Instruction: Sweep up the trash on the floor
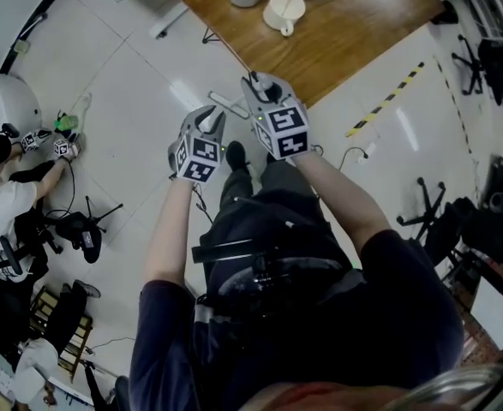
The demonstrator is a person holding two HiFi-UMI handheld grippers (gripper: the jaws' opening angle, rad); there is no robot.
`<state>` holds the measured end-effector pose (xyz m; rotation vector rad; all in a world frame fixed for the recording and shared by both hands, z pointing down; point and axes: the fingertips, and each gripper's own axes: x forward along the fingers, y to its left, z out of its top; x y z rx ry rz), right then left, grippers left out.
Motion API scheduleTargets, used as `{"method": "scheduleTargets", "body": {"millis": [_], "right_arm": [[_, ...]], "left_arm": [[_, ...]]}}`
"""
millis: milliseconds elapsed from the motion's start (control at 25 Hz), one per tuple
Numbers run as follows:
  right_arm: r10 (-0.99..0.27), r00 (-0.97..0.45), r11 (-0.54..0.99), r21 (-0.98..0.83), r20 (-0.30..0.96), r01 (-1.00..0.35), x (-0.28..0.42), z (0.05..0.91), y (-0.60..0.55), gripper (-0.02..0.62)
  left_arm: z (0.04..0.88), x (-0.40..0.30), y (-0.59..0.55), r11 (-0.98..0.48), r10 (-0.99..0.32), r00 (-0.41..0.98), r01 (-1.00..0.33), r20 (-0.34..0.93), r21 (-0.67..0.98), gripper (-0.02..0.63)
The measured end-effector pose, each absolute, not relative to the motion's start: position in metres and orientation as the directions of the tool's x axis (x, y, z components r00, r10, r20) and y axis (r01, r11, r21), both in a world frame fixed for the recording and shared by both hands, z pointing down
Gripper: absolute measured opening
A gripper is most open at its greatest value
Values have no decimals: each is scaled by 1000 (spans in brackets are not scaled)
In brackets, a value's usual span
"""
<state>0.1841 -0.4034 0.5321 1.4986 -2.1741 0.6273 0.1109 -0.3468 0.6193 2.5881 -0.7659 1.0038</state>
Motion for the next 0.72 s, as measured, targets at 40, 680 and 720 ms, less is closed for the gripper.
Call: {"method": "scheduleTargets", "body": {"millis": [40,680,720], "right_arm": [[-752,-323,318,-114,574,-941,186,533,-405,100],[-742,-340,367,-74,578,-927,202,536,-424,110],[-741,-342,369,-74,578,-926,201,536,-424,111]], "left_arm": [[622,110,-344,-826,-376,619,-561,689,53,80],[607,145,-363,-839,-372,674,-538,638,79,80],[605,149,-368,-845,-370,679,-530,634,75,80]]}}
